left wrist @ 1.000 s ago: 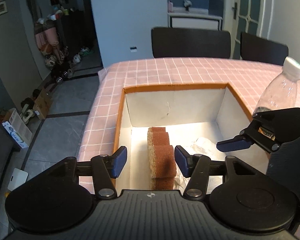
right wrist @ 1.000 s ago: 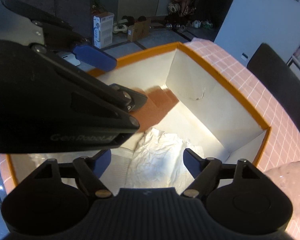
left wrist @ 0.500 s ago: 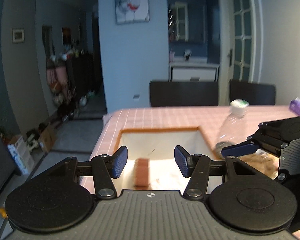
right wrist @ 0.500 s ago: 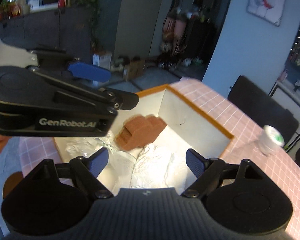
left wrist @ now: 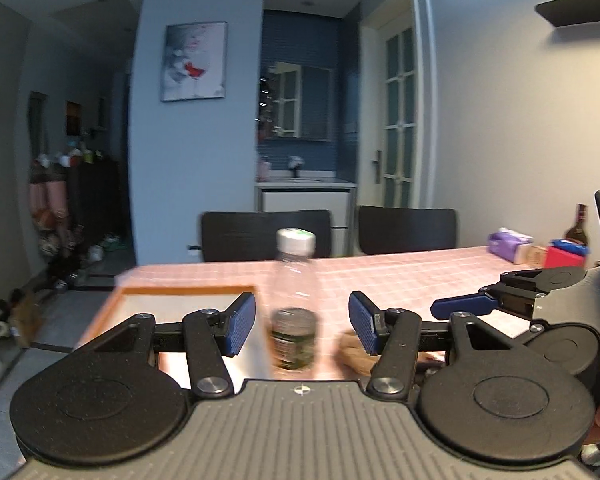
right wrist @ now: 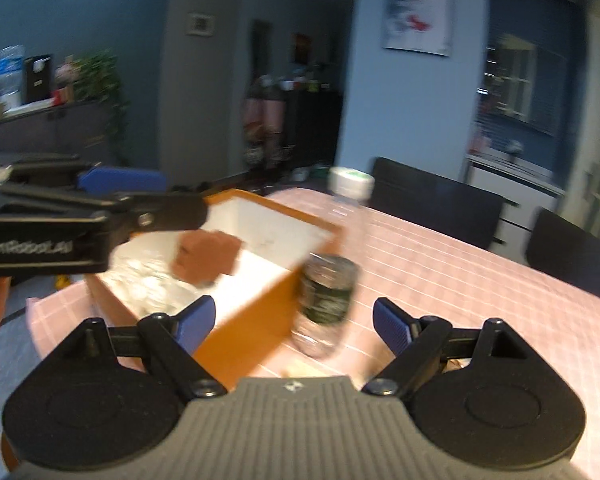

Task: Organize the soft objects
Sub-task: 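Return both tools to the pile and grasp the crocheted strawberry with the left tool, then lift the strawberry with the left tool while the right tool grasps the yellow cloth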

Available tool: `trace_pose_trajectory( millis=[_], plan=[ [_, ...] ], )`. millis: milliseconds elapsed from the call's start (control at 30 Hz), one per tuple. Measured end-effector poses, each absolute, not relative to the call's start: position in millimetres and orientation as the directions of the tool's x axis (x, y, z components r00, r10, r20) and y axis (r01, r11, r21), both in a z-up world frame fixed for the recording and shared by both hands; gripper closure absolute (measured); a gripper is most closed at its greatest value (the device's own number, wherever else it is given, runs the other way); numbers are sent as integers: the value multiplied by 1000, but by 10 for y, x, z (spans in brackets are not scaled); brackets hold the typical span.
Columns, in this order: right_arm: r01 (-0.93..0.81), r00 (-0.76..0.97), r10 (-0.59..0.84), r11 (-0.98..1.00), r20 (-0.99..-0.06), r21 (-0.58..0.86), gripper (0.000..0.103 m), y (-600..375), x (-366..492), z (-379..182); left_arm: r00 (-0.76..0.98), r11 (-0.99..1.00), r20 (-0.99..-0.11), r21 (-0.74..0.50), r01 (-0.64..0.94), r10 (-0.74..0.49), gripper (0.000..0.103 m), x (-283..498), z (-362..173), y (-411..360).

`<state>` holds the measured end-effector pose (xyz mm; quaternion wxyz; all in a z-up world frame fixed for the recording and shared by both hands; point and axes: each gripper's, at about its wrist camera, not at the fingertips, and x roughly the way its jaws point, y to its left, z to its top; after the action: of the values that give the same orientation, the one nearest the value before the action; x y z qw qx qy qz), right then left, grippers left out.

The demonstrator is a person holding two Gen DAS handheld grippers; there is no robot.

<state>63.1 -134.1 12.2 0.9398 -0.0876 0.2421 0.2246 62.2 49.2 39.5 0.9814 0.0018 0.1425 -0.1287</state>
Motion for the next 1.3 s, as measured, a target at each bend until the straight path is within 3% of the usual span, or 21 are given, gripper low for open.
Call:
trace_pose_trajectory(
  millis=[267, 600, 800, 1000, 1067, 1133, 1300],
  plan=[
    [-285, 816, 249, 959, -521, 13, 19, -1951, 534, -134, 848, 920, -359, -111, 376, -390, 39, 694, 9, 7],
    [-122, 763, 131, 991, -633, 59, 20, -2508, 740, -703, 771, 920, -528, -51, 388, -355, 39, 950, -597, -415],
    [-125, 739, 137, 990, -660, 66, 20, -2581, 838, -918, 724, 925, -611, -36, 377, -319, 34, 1000, -900, -517],
    [-173, 718, 190, 981, -669, 93, 20, -2515, 969, -1021, 720, 933, -631, -16, 360, -288, 33, 1048, -1050, -542],
    [-180, 713, 197, 979, -673, 96, 20, -2495, 1010, -1039, 715, 933, -642, -2, 361, -278, 34, 1076, -1095, -586],
    [-187, 708, 205, 977, -676, 102, 20, -2485, 1038, -1056, 714, 932, -641, -2, 363, -280, 44, 1100, -1125, -610],
    [-232, 715, 255, 965, -651, 123, 23, -2411, 1067, -1003, 732, 944, -632, 0, 330, -256, 45, 1052, -1018, -537]
  ],
)
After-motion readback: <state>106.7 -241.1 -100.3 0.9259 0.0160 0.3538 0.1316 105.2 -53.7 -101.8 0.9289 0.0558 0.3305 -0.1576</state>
